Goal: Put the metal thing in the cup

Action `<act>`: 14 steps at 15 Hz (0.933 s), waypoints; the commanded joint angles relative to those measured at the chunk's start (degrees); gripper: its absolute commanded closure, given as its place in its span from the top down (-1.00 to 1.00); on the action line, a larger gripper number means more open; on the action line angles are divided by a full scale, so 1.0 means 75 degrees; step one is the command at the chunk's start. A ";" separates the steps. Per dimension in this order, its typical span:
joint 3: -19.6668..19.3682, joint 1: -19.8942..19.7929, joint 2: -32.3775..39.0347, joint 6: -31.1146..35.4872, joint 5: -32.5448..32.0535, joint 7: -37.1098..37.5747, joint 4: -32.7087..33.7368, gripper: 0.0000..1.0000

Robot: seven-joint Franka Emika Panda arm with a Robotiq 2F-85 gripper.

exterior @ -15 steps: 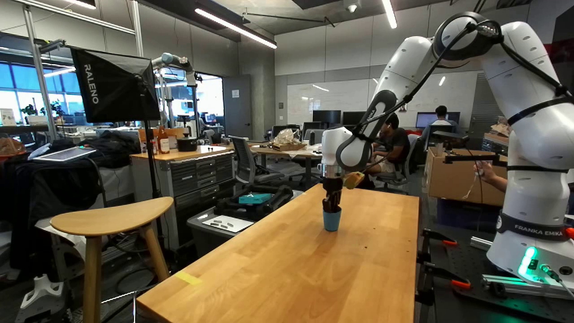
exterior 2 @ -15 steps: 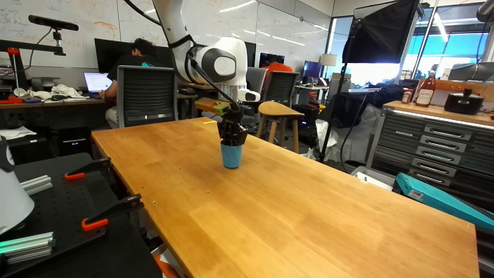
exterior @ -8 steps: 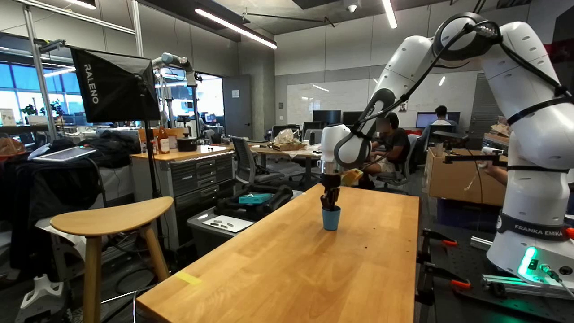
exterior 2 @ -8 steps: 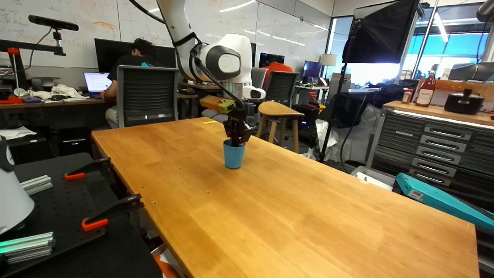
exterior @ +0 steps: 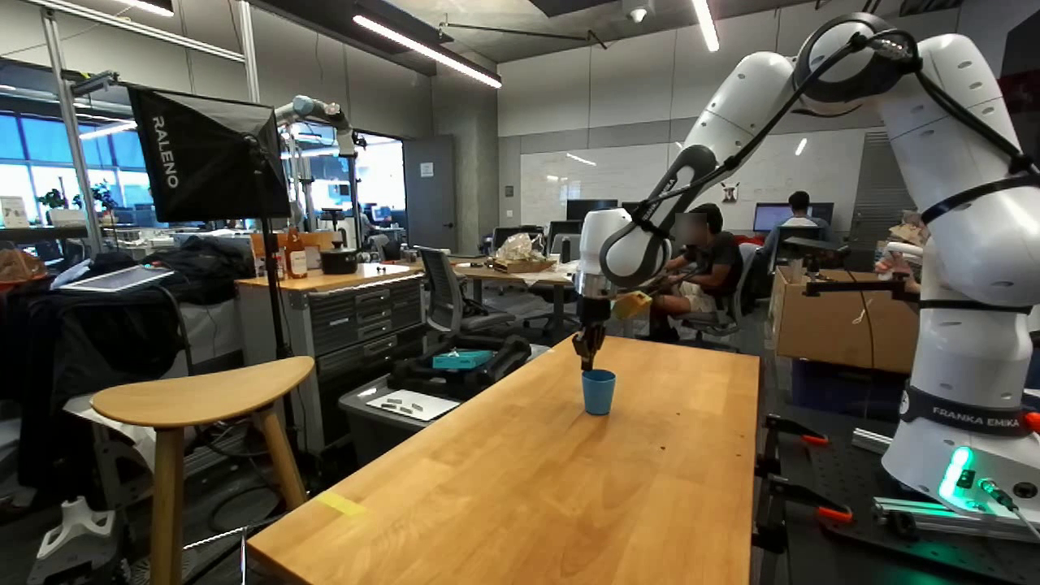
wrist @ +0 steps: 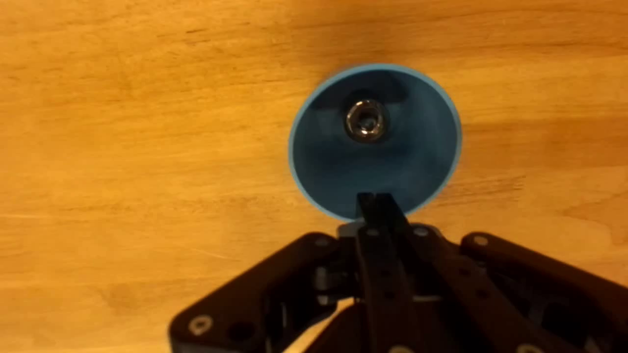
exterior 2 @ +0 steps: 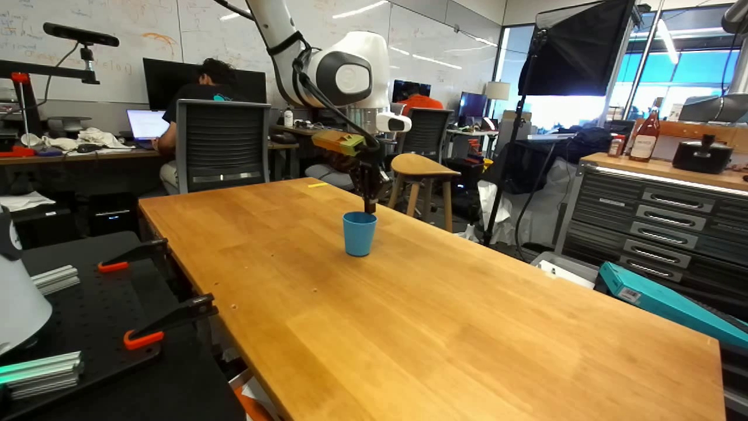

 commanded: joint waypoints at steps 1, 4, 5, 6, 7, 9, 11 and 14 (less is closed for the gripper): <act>0.0299 -0.0217 -0.0626 -0.0482 0.0519 -0.0577 0.0031 -0.84; 0.0150 -0.0171 -0.0928 -0.0807 0.0436 -0.0655 0.0064 -0.87; 0.0119 -0.0173 -0.1006 -0.0997 0.0400 -0.0683 0.0082 -0.82; 0.0156 -0.0213 -0.1059 -0.1257 0.0470 -0.0842 0.0125 -0.35; 0.0166 -0.0238 -0.1137 -0.1440 0.0504 -0.0949 0.0137 -0.33; 0.0143 -0.0232 -0.1232 -0.1767 0.0413 -0.1072 0.0209 -0.21; 0.0176 -0.0269 -0.1293 -0.2038 0.0500 -0.1342 0.0252 0.10; 0.0108 -0.0174 -0.1157 -0.1922 0.0354 -0.1150 0.0216 0.05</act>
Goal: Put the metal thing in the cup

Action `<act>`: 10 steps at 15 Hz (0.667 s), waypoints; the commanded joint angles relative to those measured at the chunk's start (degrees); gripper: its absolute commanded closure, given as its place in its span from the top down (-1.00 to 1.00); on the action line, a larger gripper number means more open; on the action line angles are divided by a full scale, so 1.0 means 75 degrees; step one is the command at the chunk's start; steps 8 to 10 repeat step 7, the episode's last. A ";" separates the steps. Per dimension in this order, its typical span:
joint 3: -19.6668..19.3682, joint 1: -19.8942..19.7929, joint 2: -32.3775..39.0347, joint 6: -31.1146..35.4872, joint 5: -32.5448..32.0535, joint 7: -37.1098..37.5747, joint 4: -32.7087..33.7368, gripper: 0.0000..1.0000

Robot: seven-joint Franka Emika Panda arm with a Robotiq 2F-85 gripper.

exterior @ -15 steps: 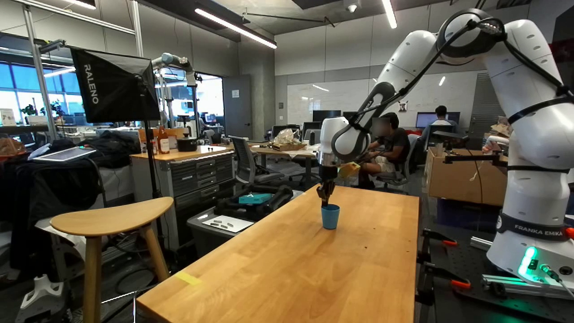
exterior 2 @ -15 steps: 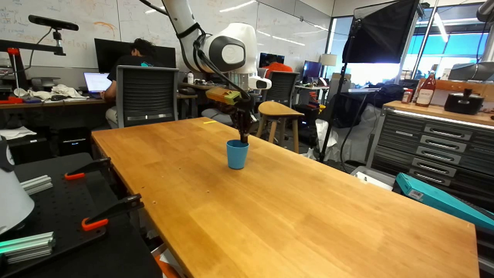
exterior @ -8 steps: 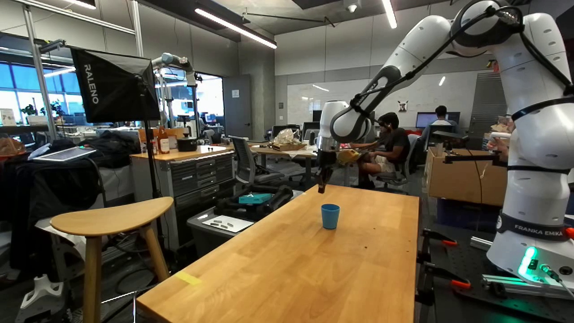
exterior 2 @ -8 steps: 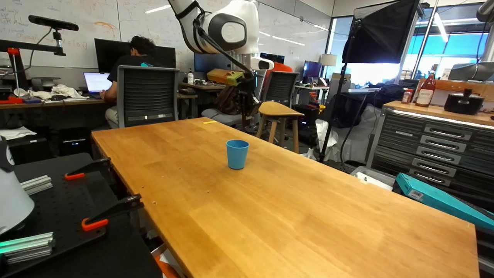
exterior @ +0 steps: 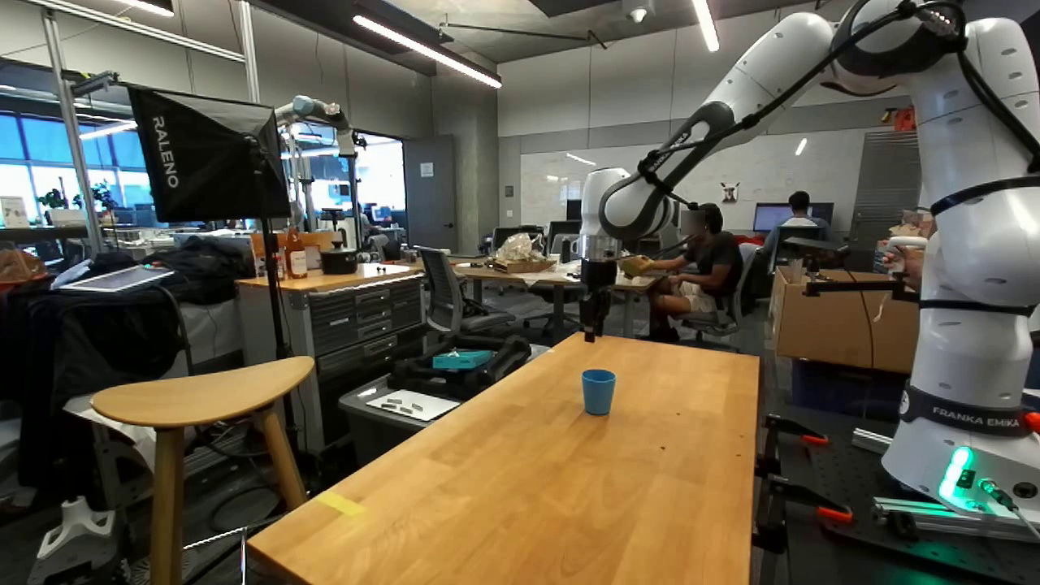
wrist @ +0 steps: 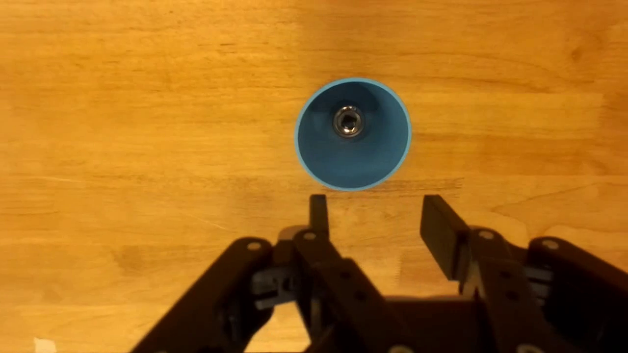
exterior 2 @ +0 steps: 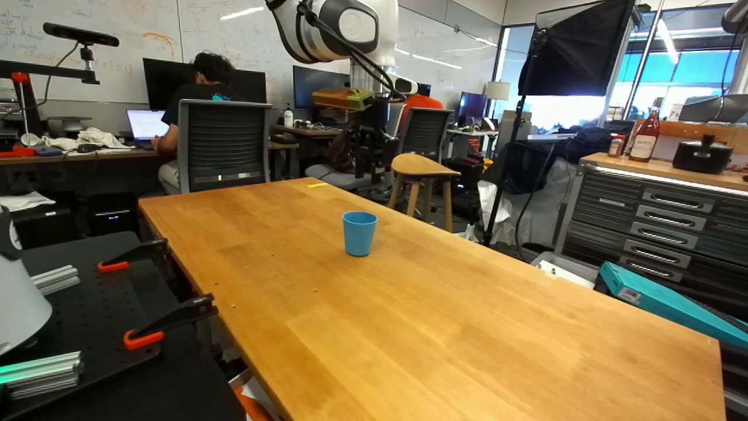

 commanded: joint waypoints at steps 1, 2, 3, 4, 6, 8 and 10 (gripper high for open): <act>0.0004 -0.0008 -0.0017 -0.0099 0.0010 -0.0062 0.0026 0.22; 0.0005 -0.0015 -0.0024 -0.0124 0.0021 -0.0105 0.0028 0.36; 0.0006 -0.0019 -0.0026 -0.0135 0.0026 -0.0132 0.0028 0.42; 0.0006 -0.0019 -0.0026 -0.0141 0.0028 -0.0139 0.0028 0.42; 0.0007 -0.0020 -0.0026 -0.0148 0.0029 -0.0147 0.0028 0.42; 0.0008 -0.0020 -0.0026 -0.0150 0.0030 -0.0149 0.0028 0.42; 0.0008 -0.0020 -0.0026 -0.0150 0.0030 -0.0149 0.0028 0.42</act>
